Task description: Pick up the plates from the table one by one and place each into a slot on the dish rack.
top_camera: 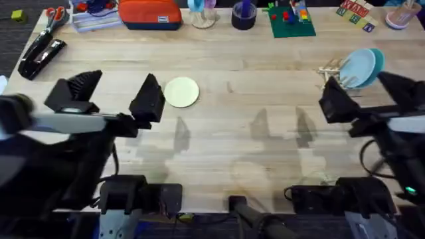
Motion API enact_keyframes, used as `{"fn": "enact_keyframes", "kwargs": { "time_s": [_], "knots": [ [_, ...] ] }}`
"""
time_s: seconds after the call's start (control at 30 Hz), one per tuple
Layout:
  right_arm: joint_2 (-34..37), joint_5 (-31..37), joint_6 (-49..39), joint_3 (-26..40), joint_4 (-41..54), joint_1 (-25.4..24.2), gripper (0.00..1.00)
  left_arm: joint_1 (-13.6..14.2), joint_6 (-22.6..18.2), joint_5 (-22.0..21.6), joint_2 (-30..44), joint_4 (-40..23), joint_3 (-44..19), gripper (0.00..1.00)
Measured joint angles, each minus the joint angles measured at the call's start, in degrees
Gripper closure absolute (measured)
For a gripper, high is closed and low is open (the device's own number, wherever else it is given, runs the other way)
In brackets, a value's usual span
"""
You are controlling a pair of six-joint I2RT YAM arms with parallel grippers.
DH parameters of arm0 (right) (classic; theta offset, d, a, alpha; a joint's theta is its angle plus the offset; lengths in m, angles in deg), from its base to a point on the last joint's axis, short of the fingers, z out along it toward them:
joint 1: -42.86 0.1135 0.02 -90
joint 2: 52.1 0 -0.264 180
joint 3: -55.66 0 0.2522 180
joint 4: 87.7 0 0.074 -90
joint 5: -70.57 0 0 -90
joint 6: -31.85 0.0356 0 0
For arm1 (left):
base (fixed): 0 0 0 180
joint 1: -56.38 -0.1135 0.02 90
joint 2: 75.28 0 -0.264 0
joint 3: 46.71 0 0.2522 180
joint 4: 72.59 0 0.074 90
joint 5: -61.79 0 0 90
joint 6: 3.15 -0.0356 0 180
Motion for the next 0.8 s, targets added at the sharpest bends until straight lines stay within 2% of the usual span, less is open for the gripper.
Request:
{"fn": "enact_keyframes", "kwargs": {
  "time_s": [0.13, 0.33, 0.8],
  "knots": [
    [2.26, -1.58, -0.31, 7.33, 5.48, 0.0, 0.01, 0.0, 0.0, 2.75, 5.43, -4.47, -7.46, 0.008],
    [9.81, -3.15, -1.47, 18.12, 12.63, 0.0, 0.01, -0.02, 0.0, 5.57, 16.63, -12.38, -18.74, 0.008],
    [36.95, -3.92, -3.24, 43.64, 28.53, 0.0, 0.01, -0.02, 0.4, 7.02, 44.5, -31.25, -46.45, 0.008]
  ]
}}
